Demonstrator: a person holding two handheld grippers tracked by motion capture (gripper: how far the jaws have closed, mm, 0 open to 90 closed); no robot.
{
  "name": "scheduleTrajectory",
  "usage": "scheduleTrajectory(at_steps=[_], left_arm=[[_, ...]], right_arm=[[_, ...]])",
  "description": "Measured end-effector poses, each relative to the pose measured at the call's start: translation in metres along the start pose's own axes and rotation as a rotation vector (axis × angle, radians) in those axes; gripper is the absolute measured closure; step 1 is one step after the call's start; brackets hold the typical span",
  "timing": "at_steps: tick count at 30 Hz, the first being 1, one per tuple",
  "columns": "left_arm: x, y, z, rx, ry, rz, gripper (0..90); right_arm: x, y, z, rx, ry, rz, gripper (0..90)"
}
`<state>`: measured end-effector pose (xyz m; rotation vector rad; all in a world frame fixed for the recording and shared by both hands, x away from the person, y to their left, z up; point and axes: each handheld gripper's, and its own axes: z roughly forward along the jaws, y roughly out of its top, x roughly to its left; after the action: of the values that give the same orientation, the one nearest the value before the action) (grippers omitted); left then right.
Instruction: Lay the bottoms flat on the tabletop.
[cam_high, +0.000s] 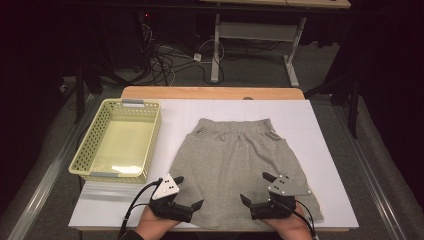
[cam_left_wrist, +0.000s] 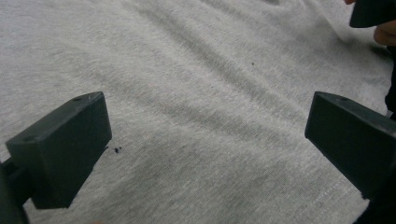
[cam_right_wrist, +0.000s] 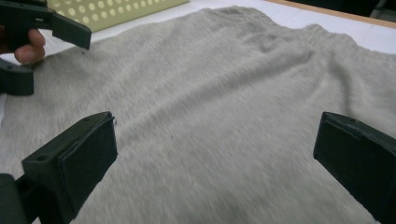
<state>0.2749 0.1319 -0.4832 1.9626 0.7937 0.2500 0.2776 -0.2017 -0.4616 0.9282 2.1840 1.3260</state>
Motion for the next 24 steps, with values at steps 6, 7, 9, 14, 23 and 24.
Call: scheduleTrajectory(at_steps=[6, 7, 9, 14, 23, 24], left_arm=[[0.0, 0.0, 0.0, -0.003, 0.002, -0.001, 0.1], [0.0, 0.0, 0.0, -0.002, 0.001, 0.0, 0.1], [0.0, 0.0, 0.0, -0.002, 0.0, 0.001, 0.4], [0.0, 0.0, 0.0, -0.001, -0.004, 0.003, 0.8], [0.001, -0.001, -0.011, -0.056, 0.003, -0.02, 0.8], [0.001, -0.001, -0.015, -0.064, 0.011, -0.022, 0.8]], right_arm=[[0.003, 0.015, 0.02, -0.003, 0.019, -0.003, 0.0], [0.003, 0.017, 0.024, -0.007, 0.022, -0.006, 0.0], [0.004, 0.022, 0.031, -0.013, 0.032, -0.005, 0.0], [0.007, 0.032, 0.049, -0.021, 0.057, -0.018, 0.0], [0.012, 0.031, 0.055, -0.047, 0.09, -0.025, 0.0], [0.013, 0.031, 0.055, -0.047, 0.09, -0.032, 0.0]])
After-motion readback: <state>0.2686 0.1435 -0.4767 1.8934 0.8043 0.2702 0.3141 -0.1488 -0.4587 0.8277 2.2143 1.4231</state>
